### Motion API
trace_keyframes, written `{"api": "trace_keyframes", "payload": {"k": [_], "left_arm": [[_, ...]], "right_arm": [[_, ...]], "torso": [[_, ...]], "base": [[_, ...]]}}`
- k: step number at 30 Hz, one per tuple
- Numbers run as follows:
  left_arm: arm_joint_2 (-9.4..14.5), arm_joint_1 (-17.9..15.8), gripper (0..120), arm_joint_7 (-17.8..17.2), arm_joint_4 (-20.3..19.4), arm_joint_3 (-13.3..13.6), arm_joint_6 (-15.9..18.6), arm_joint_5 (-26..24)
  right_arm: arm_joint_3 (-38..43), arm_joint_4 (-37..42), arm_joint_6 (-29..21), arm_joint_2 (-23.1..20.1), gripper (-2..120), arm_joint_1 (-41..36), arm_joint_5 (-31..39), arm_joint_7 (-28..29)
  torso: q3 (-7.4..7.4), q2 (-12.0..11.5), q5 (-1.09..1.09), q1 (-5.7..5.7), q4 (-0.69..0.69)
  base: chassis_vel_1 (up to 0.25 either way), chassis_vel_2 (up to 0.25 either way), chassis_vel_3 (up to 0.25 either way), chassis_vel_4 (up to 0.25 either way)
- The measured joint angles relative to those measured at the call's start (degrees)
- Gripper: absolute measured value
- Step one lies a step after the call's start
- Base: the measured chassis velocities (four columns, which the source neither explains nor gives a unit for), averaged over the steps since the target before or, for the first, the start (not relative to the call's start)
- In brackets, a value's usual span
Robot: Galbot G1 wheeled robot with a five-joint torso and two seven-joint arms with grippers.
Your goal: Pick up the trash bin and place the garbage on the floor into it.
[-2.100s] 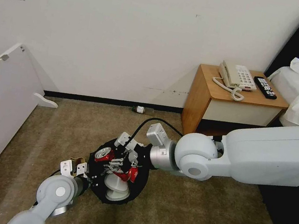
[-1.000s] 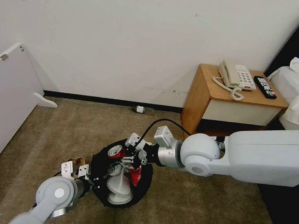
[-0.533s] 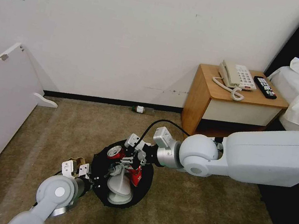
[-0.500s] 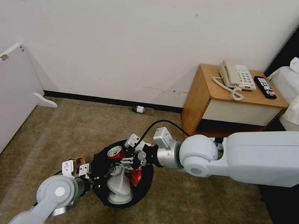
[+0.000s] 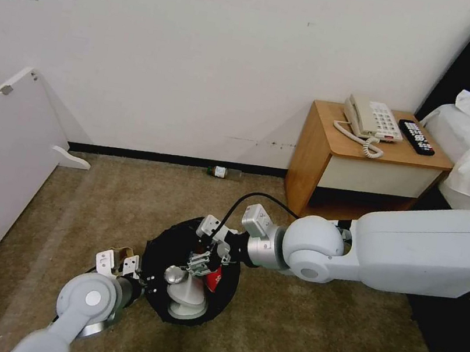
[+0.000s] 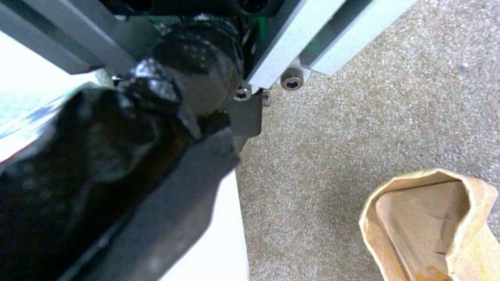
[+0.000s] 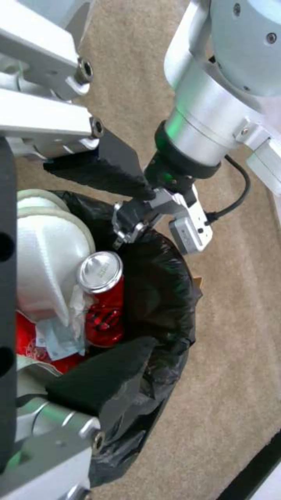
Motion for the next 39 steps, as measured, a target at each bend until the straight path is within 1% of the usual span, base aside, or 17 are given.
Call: {"api": "trace_keyframes", "payload": {"k": [17, 23, 25, 26, 27, 28, 30, 34, 36, 38, 39], "left_arm": [[0.0, -0.1, 0, -0.2, 0.0, -0.4, -0.1, -0.4], [0.2, -0.1, 0, -1.3, -0.6, -1.0, -0.1, -1.1], [0.6, 0.3, 0, -2.1, -1.8, -1.7, -0.1, -2.2], [0.6, 0.3, 0, -2.1, -1.8, -1.7, -0.1, -2.2], [1.2, 0.6, 0, -2.9, -2.7, -2.2, -0.1, -3.4], [1.2, 0.6, 0, -2.9, -2.7, -2.2, -0.1, -3.4], [2.0, 1.2, 0, -3.9, -3.9, -3.1, -0.1, -4.9], [2.9, 1.8, 0, -4.7, -5.0, -3.9, -0.1, -6.2], [3.8, 2.1, 0, -6.1, -6.2, -4.5, -0.1, -8.0], [4.1, 2.2, 0, -6.6, -6.6, -4.7, -0.1, -8.6], [4.5, 2.2, 0, -7.6, -7.4, -5.1, -0.1, -9.8]], "right_arm": [[0.6, -0.6, 0.3, -0.3, 71, -0.4, 0.0, 0.0], [1.3, 0.8, 0.5, 0.4, 71, 0.8, 0.8, 0.5], [2.2, 2.0, 0.5, 1.0, 80, 1.8, 1.9, 1.0], [2.2, 2.0, 0.5, 1.0, 80, 1.8, 1.9, 1.0], [2.8, 2.9, 0.6, 1.4, 86, 2.4, 2.8, 1.4], [2.8, 2.9, 0.6, 1.4, 86, 2.4, 2.8, 1.4], [3.7, 4.0, 0.7, 2.2, 97, 2.8, 3.6, 1.8], [4.4, 4.8, 1.1, 3.2, 100, 3.1, 4.0, 2.1], [5.1, 5.6, 1.5, 4.5, 100, 3.4, 4.5, 2.2], [5.3, 5.9, 1.6, 5.0, 100, 3.5, 4.7, 2.2], [6.0, 6.7, 2.0, 6.2, 100, 3.8, 5.3, 2.1]], "torso": [[0.00, 0.0, 0.00, 0.00, 0.00], [0.00, 0.0, 0.01, 0.00, 0.00], [0.00, 0.0, 0.01, 0.00, 0.01], [0.00, 0.0, 0.01, 0.00, 0.01], [0.00, 0.0, 0.00, 0.00, 0.00], [0.00, 0.0, 0.00, 0.00, 0.00], [0.00, 0.0, 0.01, 0.00, 0.00], [0.00, 0.0, 0.00, 0.00, 0.01], [0.00, 0.0, 0.01, 0.00, 0.01], [0.00, 0.0, 0.01, 0.00, 0.01], [0.00, 0.0, 0.01, 0.00, 0.01]], "base": [[0.000, 0.000, 0.000, 0.000], [0.000, 0.000, 0.000, 0.000], [0.000, 0.000, 0.000, 0.000], [0.000, 0.000, 0.000, 0.000], [0.000, 0.000, 0.000, 0.000], [0.000, 0.000, 0.000, 0.000], [0.000, 0.000, 0.000, 0.000], [0.000, 0.000, 0.000, 0.000], [0.000, 0.000, 0.000, 0.000], [0.000, 0.000, 0.000, 0.000], [0.000, 0.000, 0.000, 0.000]]}}
